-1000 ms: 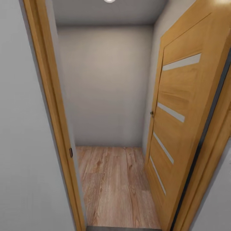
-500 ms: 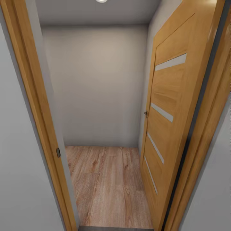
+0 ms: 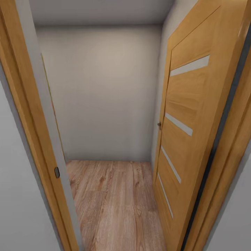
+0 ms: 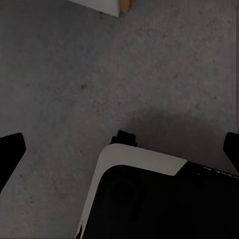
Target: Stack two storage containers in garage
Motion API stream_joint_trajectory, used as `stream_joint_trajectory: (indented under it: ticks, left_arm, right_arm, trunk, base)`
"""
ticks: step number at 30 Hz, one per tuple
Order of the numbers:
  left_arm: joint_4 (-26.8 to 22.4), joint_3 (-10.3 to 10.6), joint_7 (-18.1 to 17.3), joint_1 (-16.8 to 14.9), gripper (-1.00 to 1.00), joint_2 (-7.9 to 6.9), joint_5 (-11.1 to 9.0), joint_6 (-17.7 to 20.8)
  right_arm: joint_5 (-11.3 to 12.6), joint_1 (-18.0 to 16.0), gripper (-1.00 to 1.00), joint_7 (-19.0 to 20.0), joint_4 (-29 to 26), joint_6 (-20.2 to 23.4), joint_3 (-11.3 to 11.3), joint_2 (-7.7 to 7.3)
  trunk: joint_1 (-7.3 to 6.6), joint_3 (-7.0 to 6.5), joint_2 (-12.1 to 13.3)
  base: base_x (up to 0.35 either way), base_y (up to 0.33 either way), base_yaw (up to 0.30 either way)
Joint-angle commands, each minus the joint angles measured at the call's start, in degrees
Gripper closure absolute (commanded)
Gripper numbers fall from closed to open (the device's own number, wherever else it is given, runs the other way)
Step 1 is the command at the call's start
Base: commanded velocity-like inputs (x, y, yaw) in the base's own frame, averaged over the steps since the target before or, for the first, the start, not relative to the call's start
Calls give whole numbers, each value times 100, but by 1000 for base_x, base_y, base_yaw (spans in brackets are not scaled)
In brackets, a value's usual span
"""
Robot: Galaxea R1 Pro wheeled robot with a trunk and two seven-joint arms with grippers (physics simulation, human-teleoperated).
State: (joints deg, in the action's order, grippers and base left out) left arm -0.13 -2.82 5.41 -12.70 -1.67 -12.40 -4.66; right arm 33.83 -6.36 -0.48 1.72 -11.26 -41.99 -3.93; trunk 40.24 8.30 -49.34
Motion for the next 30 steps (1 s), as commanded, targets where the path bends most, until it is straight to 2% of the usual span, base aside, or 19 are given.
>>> stream_joint_trajectory:
  ticks: [1,24,30]
  left_arm:
    - [4,-26,5,-5,-100,1,-8,-19]
    - [4,-26,13,-5,-100,7,-8,-18]
    - [4,-26,13,-5,-100,9,-8,-19]
  right_arm:
    - [29,-6,-100,-5,13,-24,-46,4]
    - [28,-6,-100,-60,13,-22,-71,-3]
    - [21,-6,-100,-66,13,-32,-59,-3]
  trunk:
    - [4,8,-5]
    - [4,8,-5]
    - [4,8,-5]
  base:
    - [319,0,0]
    - [322,0,0]
    - [322,0,164]
